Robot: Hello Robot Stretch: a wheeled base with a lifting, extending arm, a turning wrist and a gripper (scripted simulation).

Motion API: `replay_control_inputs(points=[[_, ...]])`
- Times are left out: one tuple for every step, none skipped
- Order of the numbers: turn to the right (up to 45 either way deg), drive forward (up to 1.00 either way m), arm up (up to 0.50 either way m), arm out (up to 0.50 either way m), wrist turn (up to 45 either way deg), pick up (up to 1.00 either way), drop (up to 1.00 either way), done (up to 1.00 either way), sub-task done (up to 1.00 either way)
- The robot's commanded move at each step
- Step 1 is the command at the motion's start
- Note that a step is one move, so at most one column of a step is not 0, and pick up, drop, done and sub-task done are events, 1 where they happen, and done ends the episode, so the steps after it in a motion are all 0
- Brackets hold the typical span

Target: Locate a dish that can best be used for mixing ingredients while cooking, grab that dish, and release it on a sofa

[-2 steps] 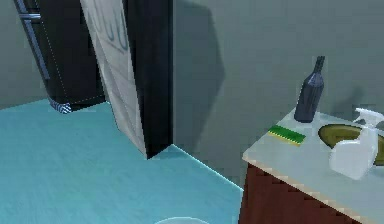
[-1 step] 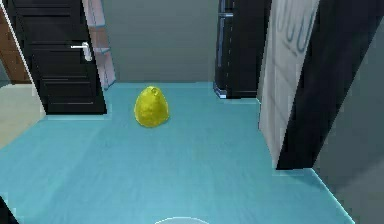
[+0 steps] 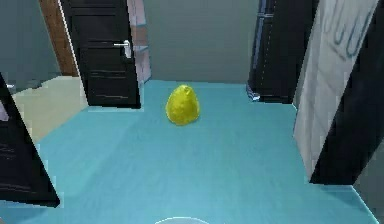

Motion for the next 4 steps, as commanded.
replay_control_inputs(points=[[0.0,0.3,0.0,0.0,0.0,0.0,0.0,0.0,0.0],[-27.0,0.0,0.0,0.0,0.0,0.0,0.0,0.0,0.0],[0.0,1.0,0.0,0.0,0.0,0.0,0.0,0.0,0.0],[-6.0,0.0,0.0,0.0,0.0,0.0,0.0,0.0,0.0]])
